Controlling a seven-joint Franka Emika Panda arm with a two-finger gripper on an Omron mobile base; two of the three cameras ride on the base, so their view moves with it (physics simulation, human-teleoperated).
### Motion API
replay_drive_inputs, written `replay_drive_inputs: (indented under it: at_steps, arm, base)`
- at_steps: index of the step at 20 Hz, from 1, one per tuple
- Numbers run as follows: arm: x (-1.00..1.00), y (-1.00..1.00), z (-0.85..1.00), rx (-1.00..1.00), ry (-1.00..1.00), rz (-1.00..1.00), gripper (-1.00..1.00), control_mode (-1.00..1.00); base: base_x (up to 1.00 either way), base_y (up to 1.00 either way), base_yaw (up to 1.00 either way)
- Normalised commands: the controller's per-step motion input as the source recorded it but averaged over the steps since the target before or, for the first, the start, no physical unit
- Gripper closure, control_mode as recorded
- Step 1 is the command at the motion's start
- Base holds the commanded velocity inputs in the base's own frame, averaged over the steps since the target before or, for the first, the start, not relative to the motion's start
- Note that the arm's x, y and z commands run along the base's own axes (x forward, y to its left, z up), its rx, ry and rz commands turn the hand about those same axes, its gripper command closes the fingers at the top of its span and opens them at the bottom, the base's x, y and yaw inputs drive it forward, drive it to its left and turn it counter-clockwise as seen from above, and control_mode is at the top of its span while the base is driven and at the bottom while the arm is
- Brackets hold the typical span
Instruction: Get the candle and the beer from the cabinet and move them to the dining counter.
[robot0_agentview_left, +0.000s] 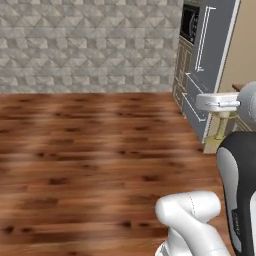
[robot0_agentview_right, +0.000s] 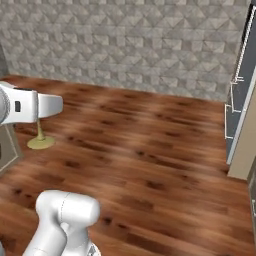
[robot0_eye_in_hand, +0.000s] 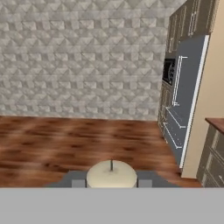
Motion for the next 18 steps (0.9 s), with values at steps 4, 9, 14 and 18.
replay_drive_inputs:
  at_steps: [4, 9, 14, 18]
  arm:
    - [0.00, 0.00, 0.00, 0.00, 0.00, 0.00, 1.00, 1.00]
    - [0.00, 0.00, 0.00, 0.00, 0.00, 0.00, 1.00, 1.00]
    - [0.00, 0.00, 0.00, 0.00, 0.00, 0.00, 1.00, 1.00]
    - [0.00, 0.00, 0.00, 0.00, 0.00, 0.00, 1.00, 1.00]
  base:
    - [1.00, -0.45, 0.03]
    - [1.00, -0.17, 0.16]
    - [1.00, 0.00, 0.31]
    - [1.00, -0.05, 0.64]
